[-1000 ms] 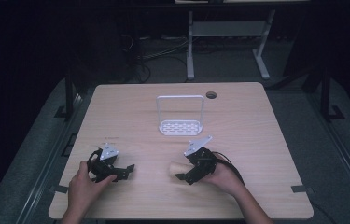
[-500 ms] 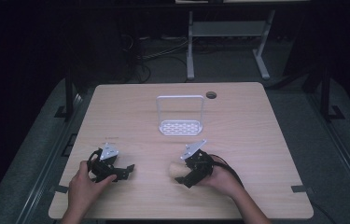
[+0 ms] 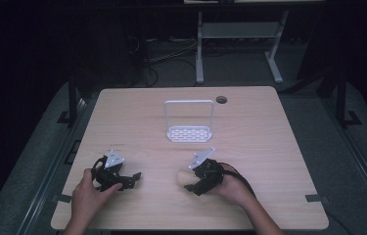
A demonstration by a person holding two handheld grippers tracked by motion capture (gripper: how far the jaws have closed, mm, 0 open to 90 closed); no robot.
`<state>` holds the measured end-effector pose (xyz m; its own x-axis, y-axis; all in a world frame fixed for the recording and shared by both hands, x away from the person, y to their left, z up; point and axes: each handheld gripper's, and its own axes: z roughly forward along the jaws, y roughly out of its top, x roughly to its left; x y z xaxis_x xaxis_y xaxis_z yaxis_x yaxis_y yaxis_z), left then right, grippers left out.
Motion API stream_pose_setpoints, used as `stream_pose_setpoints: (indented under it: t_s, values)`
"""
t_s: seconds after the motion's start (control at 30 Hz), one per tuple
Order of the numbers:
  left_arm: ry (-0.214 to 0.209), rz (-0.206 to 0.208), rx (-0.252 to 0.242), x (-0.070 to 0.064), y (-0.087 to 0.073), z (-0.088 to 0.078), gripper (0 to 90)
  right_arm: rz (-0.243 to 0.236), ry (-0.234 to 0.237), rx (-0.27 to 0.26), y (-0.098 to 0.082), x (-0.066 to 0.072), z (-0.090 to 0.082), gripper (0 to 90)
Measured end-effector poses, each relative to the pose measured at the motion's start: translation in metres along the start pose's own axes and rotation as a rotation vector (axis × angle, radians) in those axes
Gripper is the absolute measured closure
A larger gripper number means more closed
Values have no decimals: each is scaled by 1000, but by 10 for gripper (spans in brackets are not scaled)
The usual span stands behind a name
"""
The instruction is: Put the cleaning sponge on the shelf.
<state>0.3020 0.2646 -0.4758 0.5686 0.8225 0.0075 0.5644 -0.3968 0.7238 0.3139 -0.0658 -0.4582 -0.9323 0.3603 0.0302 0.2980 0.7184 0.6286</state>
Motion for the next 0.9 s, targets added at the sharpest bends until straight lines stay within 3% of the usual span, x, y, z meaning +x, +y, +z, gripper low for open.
stream_pose_setpoints:
  t_s: [0.33,0.9]
  values:
    - [0,0,0,0,0,0,127,-12,-2,-2,0,0,-1,390]
    - [0,0,0,0,0,0,127,16,-30,-8,-1,-1,-6,401]
